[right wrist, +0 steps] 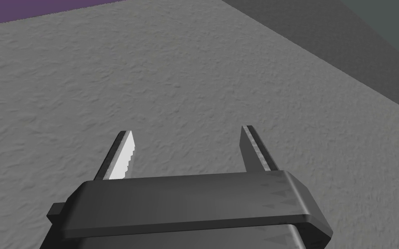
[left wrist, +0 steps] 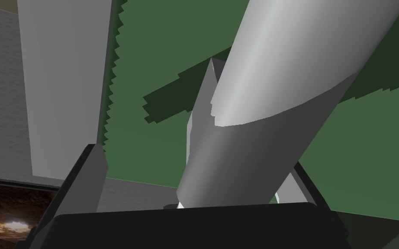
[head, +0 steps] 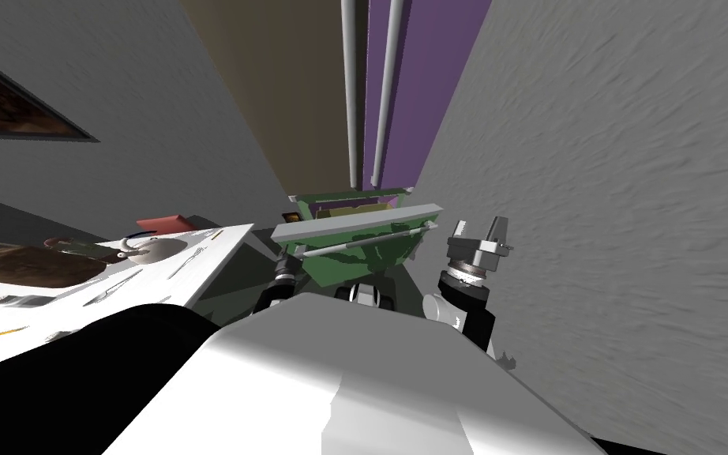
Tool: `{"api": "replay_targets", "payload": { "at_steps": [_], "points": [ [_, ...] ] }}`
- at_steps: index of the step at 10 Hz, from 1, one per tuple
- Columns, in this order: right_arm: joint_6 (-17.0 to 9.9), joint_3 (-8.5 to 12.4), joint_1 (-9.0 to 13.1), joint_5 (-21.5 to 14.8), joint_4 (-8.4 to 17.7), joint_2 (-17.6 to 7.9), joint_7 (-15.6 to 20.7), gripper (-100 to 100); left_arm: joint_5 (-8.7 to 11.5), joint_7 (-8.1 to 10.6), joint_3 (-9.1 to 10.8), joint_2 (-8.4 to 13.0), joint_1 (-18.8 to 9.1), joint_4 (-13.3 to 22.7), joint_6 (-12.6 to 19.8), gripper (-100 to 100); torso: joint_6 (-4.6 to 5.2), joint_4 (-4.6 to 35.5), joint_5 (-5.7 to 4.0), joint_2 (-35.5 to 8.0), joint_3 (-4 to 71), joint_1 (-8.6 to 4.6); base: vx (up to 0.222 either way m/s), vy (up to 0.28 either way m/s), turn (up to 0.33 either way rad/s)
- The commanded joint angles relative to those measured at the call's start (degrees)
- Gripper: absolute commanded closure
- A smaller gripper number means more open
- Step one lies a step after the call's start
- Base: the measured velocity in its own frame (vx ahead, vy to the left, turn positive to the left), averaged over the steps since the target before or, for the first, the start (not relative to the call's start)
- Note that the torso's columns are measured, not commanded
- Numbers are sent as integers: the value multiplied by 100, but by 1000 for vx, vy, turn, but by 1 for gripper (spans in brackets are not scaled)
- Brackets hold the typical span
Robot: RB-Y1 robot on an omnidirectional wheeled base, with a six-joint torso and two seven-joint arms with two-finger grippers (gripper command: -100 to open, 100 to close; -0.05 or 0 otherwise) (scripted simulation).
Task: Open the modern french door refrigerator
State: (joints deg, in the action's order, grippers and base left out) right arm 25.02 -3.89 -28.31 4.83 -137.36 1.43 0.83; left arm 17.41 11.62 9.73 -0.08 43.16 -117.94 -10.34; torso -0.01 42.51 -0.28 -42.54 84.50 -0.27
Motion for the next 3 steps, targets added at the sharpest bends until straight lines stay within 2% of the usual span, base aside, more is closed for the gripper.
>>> {"api": "replay_targets", "payload": {
  "at_steps": [1, 3],
  "points": [
    [0, 0, 0, 0, 0, 0, 0, 0, -1, -1, -3, -2, 8, 15, 13, 0, 1, -7, 8, 11, 5, 9, 0, 0, 0],
    [0, 0, 0, 0, 0, 0, 0, 0, -2, -3, -6, -3, 17, 32, 27, 0, 1, -16, 18, 21, 7, 19, 0, 0, 0]
  ]
}}
